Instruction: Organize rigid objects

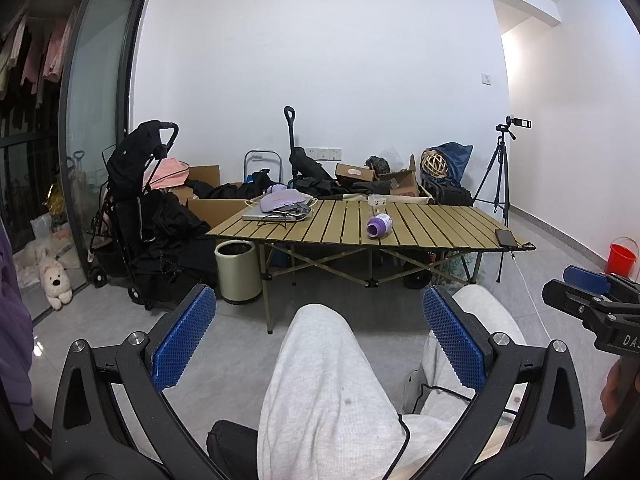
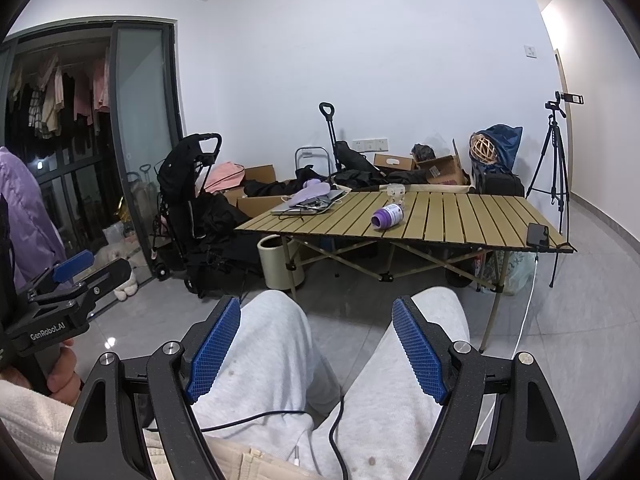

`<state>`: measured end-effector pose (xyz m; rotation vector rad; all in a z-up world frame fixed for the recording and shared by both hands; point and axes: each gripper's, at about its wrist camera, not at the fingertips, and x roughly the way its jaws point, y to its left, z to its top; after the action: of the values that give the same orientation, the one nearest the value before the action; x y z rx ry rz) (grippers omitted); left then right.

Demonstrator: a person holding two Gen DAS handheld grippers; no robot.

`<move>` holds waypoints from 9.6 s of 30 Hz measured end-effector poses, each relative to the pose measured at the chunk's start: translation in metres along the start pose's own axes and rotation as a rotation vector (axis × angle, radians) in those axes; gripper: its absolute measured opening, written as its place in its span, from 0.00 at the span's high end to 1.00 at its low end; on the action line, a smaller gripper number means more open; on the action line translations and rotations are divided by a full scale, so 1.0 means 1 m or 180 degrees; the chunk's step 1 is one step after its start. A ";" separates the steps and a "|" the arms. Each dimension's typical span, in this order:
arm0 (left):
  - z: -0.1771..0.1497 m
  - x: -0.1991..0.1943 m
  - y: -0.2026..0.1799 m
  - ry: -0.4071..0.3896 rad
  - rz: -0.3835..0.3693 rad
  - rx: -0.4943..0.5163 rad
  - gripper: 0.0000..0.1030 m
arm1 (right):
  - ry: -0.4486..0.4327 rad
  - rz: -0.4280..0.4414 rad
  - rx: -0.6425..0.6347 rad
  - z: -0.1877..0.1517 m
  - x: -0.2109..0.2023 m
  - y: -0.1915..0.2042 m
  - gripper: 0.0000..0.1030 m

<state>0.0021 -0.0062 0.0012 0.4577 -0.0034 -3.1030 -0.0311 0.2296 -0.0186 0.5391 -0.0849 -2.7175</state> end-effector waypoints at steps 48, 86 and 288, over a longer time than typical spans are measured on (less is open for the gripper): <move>0.045 0.134 0.000 0.0553 -0.0181 0.0143 0.00 | 0.0520 0.0176 0.0093 0.046 0.109 -0.049 0.19; 0.107 0.613 0.006 0.0902 0.0249 -0.0276 0.00 | 0.1029 -0.0122 0.1551 0.145 0.634 -0.220 0.21; -0.018 -0.002 0.001 0.0002 0.0201 -0.0361 0.00 | 0.0025 0.0114 -0.0325 0.016 0.005 0.032 0.15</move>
<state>0.0094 -0.0068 -0.0156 0.4461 0.1540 -3.0210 -0.0309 0.1981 -0.0018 0.5136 0.0457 -2.6675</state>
